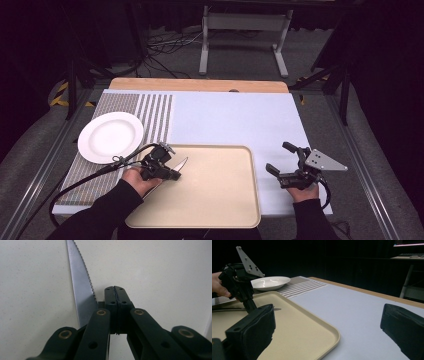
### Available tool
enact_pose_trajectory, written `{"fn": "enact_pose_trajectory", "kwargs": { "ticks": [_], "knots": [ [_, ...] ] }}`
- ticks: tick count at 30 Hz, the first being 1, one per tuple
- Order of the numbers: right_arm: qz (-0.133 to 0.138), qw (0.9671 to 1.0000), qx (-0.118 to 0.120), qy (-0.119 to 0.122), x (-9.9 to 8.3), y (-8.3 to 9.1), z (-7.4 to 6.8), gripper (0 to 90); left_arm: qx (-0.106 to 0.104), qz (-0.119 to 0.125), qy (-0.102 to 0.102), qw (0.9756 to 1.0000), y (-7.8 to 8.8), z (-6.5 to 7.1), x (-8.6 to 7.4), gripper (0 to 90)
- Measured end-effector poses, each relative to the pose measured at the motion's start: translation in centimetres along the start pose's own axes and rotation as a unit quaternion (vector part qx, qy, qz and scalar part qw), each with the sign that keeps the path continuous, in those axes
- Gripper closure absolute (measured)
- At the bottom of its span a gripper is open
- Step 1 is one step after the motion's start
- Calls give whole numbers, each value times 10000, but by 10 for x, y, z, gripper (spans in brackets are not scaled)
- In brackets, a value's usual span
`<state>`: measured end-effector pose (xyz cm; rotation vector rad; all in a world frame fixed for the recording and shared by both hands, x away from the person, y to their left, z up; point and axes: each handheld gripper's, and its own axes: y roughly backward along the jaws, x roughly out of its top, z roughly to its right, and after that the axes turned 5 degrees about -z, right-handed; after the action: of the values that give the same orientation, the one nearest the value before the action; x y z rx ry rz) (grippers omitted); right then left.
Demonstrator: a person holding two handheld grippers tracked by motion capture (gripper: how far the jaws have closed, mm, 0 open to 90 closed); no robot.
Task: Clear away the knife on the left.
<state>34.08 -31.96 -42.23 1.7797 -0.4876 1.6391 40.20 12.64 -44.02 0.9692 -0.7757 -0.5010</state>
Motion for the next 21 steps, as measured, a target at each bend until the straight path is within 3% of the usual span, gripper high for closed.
{"fn": "enact_pose_trajectory", "kwargs": {
  "ticks": [12, 21],
  "knots": [
    [-16, 10000, 9, 4, 0, 0, 0, 4, 129, 23, 93, 9999, 2, -3, 1, 900],
    [-25, 10000, 18, 0, 0, 0, 0, 4, 401, 44, 184, 9990, 5, -9, 3, 900]
  ]
}}
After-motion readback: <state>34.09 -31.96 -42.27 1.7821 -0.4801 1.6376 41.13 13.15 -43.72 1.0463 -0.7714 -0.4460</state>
